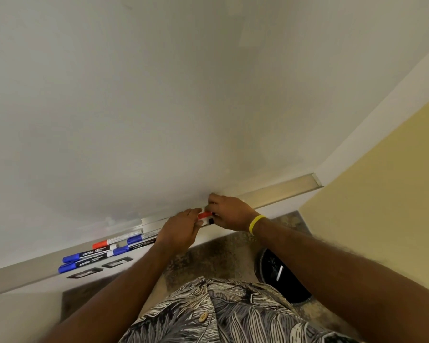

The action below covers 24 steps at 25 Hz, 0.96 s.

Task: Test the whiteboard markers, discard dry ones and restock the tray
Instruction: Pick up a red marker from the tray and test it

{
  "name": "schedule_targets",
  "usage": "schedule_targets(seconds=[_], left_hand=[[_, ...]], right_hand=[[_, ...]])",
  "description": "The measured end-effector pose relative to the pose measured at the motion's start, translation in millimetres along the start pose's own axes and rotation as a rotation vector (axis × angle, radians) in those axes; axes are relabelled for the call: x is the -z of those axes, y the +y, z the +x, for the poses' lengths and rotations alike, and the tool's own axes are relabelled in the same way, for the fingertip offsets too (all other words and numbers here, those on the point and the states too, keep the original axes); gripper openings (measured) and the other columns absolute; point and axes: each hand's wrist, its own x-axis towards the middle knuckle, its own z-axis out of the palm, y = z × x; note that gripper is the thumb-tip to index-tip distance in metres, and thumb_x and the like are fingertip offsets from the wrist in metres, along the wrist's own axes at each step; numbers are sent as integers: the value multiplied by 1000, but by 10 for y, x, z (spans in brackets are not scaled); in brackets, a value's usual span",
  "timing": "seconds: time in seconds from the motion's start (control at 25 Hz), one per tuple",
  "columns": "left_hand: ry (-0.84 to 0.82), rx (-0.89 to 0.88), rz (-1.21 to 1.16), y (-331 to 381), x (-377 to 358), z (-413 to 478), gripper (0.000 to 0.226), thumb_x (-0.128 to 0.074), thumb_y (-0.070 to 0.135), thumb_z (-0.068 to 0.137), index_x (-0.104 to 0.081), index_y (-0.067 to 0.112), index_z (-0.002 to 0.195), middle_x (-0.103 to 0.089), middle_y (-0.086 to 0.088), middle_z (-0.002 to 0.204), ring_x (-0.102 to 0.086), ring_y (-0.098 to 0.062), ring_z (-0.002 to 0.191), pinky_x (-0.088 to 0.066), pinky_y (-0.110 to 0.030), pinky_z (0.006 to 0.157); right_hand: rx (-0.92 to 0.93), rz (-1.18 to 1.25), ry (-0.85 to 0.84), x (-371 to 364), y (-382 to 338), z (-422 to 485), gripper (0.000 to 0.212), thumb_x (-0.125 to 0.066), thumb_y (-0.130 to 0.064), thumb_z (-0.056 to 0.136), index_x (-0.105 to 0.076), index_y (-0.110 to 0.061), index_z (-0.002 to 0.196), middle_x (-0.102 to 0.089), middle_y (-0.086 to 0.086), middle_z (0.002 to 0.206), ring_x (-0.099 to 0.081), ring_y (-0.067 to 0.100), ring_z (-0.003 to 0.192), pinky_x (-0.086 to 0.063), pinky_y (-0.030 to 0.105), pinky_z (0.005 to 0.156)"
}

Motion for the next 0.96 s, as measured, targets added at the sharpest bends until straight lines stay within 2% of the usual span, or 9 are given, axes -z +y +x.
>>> schedule_targets(seconds=[0.08,0.2,0.32,0.44,0.52,0.6,0.68,0.84,0.96], left_hand=[[-33,-12,45,-11,3,-36,36,-37,37,104,-50,23,134,-62,-1,127,-60,-20,108,-44,-28,84],[-99,-8,158,-44,29,-88,30,-36,33,105,-55,22,125,-66,-1,115,-61,-19,98,-37,-25,74],[-132,-23,245,-62,44,-168,28,-41,25,103,-54,21,127,-64,-2,117,-61,-20,101,-42,-28,79],[-145,-31,262,-26,3,-192,27,-46,19,99,-54,20,125,-64,-2,115,-61,-21,99,-41,-28,77],[-151,-29,232,-73,3,-225,27,-45,20,99,-55,21,125,-64,-3,117,-61,-21,102,-43,-30,82],[-146,-20,180,-247,13,-308,31,-46,19,99,-54,23,130,-62,-1,125,-59,-19,110,-44,-29,92],[-113,-19,168,-460,34,-413,31,-46,19,101,-55,21,130,-61,0,128,-58,-17,113,-43,-27,94],[-42,33,142,-579,73,-369,29,-41,32,103,-63,19,116,-52,3,103,-51,-10,87,-37,-22,76],[-12,94,117,-522,66,-212,24,-49,29,100,-67,18,110,-54,1,99,-55,-14,86,-38,-23,76]], right_hand=[[53,26,4,-35,-127,-22,23,-57,-19,92,-65,-8,111,-58,10,105,-58,25,81,-50,37,67],[19,34,-49,-124,-248,-87,23,-49,-28,100,-61,-13,112,-60,8,102,-59,26,86,-51,42,72],[-36,19,-106,-198,-320,-164,31,-40,-36,103,-58,-15,118,-62,7,103,-60,27,87,-50,43,73],[-68,12,-146,-178,-392,-172,35,-35,-44,104,-57,-19,113,-64,5,98,-61,26,83,-50,42,70],[-121,11,-156,-155,-391,-212,37,-33,-48,103,-56,-20,107,-66,5,92,-62,26,79,-50,40,69],[-274,39,-112,-118,-236,-344,39,-32,-52,102,-55,-21,103,-67,5,88,-61,26,77,-50,38,69],[-408,25,-83,-114,-18,-535,41,-30,-54,101,-54,-21,99,-66,3,85,-61,25,74,-49,37,66],[-484,152,-20,-153,55,-681,39,-35,-52,102,-55,-19,94,-60,0,77,-57,23,67,-38,34,56],[-507,350,83,-165,-109,-610,31,-42,-43,103,-56,-17,95,-56,-2,75,-50,14,62,-33,28,53]])
